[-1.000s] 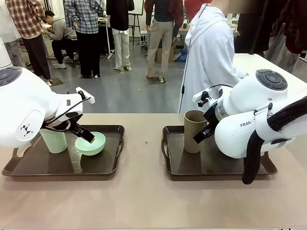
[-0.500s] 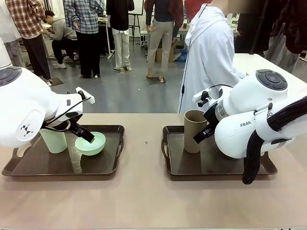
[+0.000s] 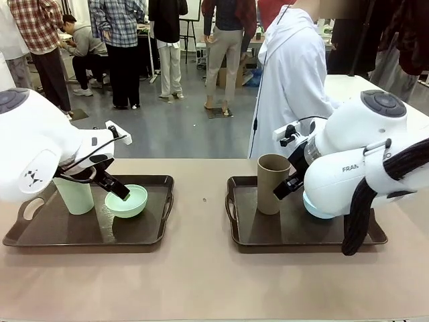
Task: Set up a tray with a mat and arrange the tableware.
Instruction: Pick up the Picnic Bowl and Reusable plastic cup from the Handle tray in front of the human's position and hold them in the air.
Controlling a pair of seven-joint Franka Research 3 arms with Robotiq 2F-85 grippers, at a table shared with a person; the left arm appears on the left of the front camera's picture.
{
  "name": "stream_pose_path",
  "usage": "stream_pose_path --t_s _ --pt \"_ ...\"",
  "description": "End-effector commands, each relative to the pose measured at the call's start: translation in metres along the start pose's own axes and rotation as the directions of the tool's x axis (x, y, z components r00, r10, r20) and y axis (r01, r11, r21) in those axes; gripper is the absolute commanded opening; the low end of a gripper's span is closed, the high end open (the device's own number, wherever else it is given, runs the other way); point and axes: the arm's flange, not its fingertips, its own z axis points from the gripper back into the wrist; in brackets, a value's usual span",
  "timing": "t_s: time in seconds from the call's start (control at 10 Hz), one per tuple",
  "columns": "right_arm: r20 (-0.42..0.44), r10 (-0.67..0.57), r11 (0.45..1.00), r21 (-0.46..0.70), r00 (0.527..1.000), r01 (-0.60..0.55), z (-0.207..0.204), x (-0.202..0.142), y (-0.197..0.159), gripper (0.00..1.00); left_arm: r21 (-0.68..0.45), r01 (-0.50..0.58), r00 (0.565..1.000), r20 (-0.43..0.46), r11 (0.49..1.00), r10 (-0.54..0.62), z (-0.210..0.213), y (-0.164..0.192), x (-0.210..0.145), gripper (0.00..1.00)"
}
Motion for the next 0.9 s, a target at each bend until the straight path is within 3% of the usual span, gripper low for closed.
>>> stream_pose_path --t_s 0.0,0.3,0.5,0.6,0.7,0.8 --pt "-0.121 -0.071 0.997 -0.033 0.99 0.068 0.054 -0.041 0.022 1.0 -0.038 0.05 0.996 -0.072 0.998 -0.053 0.055 -0.01 -0.041 1.0" --pt "-0.194 -0.142 0.989 -0.076 0.971 0.129 0.107 -0.095 0.046 1.0 -0.146 0.036 0.988 -0.141 0.989 -0.057 0.117 -0.02 -0.083 1.0" --pt "-0.222 -0.179 0.981 -0.108 0.959 0.158 0.12 -0.132 0.065 1.0 -0.114 -0.047 0.978 -0.21 0.992 0.022 0.139 -0.025 -0.121 1.0" --pt "-0.268 -0.248 0.964 -0.16 0.931 0.211 0.109 -0.133 0.064 1.0 -0.089 -0.059 0.978 -0.205 0.994 0.04 0.136 -0.023 -0.126 1.0" --pt "-0.221 -0.15 0.987 -0.096 0.964 0.132 0.136 -0.035 0.04 1.0 -0.13 0.016 0.981 -0.188 0.991 -0.041 0.143 -0.006 -0.038 1.0" --pt "-0.221 -0.15 0.987 -0.096 0.964 0.132 0.136 -0.035 0.04 1.0 -0.13 0.016 0.981 -0.188 0.991 -0.041 0.143 -0.006 -0.038 1.0"
